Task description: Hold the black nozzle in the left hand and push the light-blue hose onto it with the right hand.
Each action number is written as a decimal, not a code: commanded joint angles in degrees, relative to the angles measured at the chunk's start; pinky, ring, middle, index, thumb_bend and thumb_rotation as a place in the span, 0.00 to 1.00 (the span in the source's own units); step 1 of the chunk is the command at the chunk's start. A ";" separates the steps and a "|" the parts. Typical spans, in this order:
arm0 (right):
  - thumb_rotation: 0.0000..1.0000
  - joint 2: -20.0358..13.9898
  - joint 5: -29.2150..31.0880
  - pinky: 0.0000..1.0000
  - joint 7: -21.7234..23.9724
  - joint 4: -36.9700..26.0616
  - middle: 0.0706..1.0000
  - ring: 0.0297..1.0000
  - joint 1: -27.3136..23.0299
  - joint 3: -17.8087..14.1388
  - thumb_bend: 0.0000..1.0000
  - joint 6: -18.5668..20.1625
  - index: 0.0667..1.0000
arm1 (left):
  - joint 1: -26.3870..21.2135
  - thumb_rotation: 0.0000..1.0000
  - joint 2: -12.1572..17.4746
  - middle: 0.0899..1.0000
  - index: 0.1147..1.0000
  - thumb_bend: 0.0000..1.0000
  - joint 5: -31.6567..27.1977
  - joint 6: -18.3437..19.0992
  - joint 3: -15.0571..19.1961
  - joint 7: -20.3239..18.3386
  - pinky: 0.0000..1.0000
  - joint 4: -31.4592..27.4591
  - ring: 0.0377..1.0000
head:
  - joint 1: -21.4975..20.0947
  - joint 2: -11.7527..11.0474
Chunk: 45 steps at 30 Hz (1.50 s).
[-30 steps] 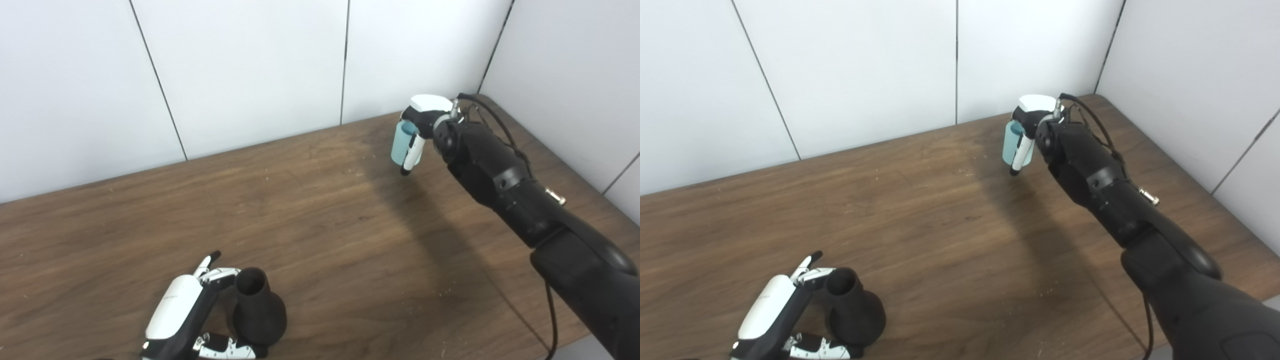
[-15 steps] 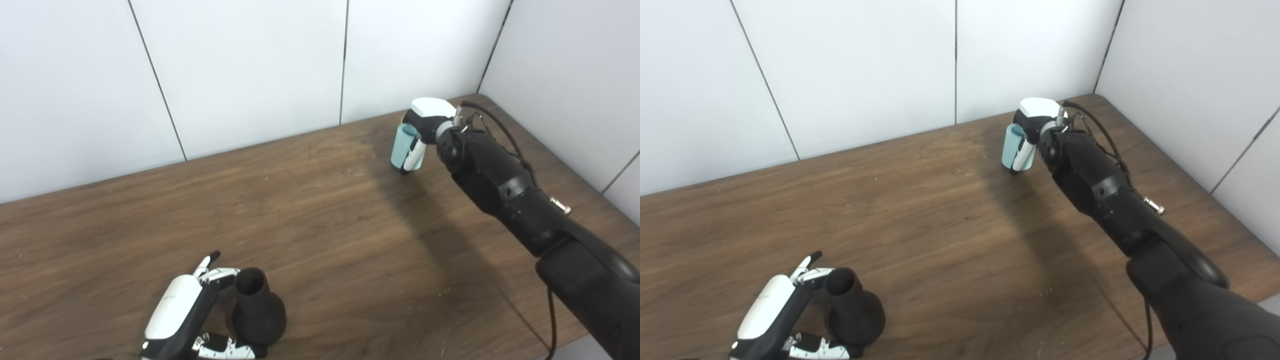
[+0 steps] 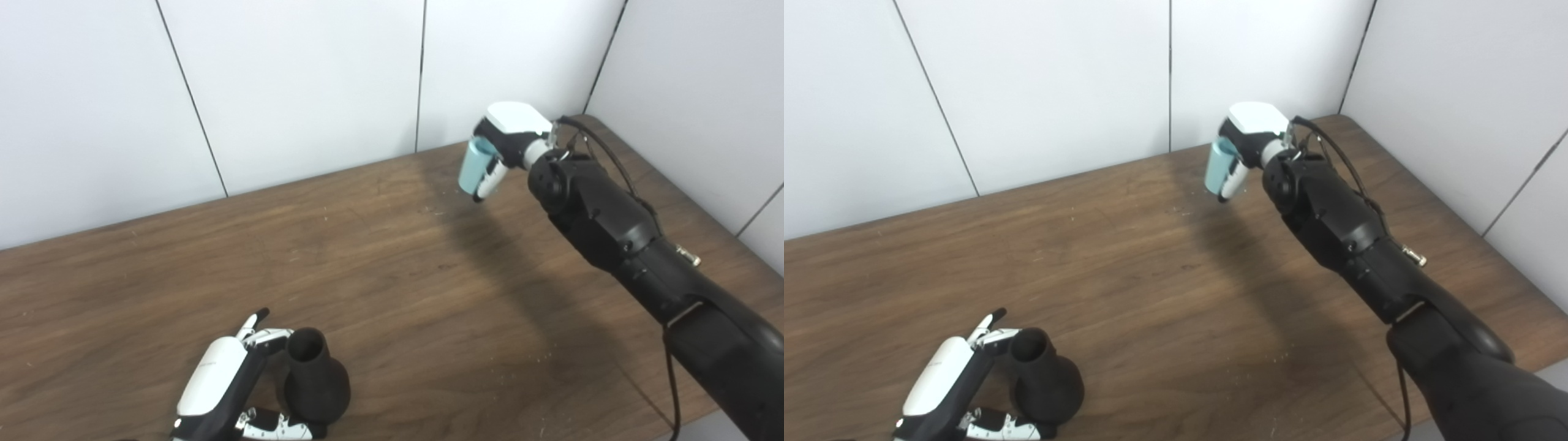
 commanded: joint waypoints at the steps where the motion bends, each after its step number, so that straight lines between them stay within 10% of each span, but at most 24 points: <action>1: 0.00 -2.08 0.00 0.34 1.03 -4.87 0.46 0.42 -1.24 -1.60 0.50 -0.29 0.43 | 1.63 0.00 1.08 0.42 0.44 0.52 3.22 3.14 -0.74 -2.86 1.00 1.18 0.73 | 0.11 0.11; 15: 0.00 1.62 3.51 0.33 17.94 -33.19 0.45 0.42 4.70 -6.13 0.50 2.89 0.44 | 1.68 0.00 -2.06 0.43 0.43 0.52 8.68 8.29 -3.72 -4.28 1.00 -1.38 0.73 | 9.74 1.31; 32: 0.00 15.21 6.77 0.31 39.16 -46.70 0.46 0.42 6.54 -17.82 0.50 2.93 0.46 | 0.29 0.00 -4.65 0.43 0.42 0.52 10.52 13.29 -5.94 -6.85 1.00 -3.20 0.73 | 15.62 4.15; 45: 0.00 19.29 4.88 0.31 39.33 -49.23 0.45 0.41 10.13 -14.58 0.50 2.87 0.47 | -0.22 0.00 -5.74 0.43 0.43 0.52 10.19 13.08 -5.79 -6.72 1.00 -2.56 0.73 | 17.00 4.84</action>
